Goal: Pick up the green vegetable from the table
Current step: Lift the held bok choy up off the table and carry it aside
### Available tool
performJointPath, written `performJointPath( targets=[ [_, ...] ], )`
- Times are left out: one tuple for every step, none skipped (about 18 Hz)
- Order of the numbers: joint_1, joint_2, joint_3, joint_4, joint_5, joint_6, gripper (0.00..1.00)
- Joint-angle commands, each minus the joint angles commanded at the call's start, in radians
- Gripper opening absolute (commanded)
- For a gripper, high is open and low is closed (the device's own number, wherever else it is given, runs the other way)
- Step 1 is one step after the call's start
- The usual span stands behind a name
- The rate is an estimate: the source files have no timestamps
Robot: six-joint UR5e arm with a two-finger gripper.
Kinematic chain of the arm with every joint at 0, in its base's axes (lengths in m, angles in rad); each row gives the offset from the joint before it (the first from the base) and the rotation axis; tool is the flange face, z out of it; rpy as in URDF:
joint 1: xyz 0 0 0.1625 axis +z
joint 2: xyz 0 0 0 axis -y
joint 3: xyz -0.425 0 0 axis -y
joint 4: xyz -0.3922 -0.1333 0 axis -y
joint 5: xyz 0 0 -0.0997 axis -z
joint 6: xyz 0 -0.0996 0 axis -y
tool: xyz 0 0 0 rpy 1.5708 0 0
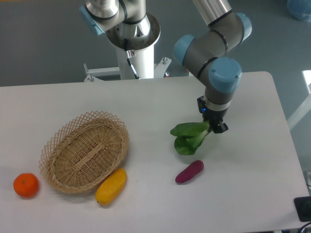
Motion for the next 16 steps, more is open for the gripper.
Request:
performJointPath(
  targets=[
    [0.0, -0.009, 0.023, -0.006, -0.006, 0.0, 0.4],
    [0.0, -0.015, 0.045, -0.008, -0.009, -0.002, 0.4],
    [0.003, -0.023, 0.064, -0.008, -0.014, -0.009, 0.4],
    [0.005, -0.031, 0.086, -0.008, -0.021, -0.026, 0.4],
    [0.006, -0.043, 0.103, -0.008, -0.022, -0.049, 0.39],
    [0.005, -0.057, 0.126, -0.008, -0.022, -0.072, 0.38],
    [0.005, -0.074, 0.149, -0.008, -0.023, -0.095, 0.38],
    [0.006, -0.087, 0.17, -0.008, -0.023, -0.125, 0.37],
    [0.006, -0.104, 0.193, -0.008, -0.023, -0.15, 0.36],
    [0.008, -0.12, 0.219, -0.008, -0.031, -0.166, 0.35],
    [0.011, -0.136, 0.238, -0.006, -0.044, -0.179, 0.35],
    [0.012, -0.149, 0.253, -0.005, -0.057, -0.193, 0.35],
    [0.012, -0.159, 0.272, -0.005, -0.066, -0.202, 0.35],
    [0.012, -0.172, 0.288, -0.005, -0.066, -0.207, 0.35],
    [0.011, -0.179, 0.304, -0.005, -0.066, -0.209, 0.35],
    [0.011, -0.189, 0.319, -0.005, -0.065, -0.215, 0.35]
  ],
)
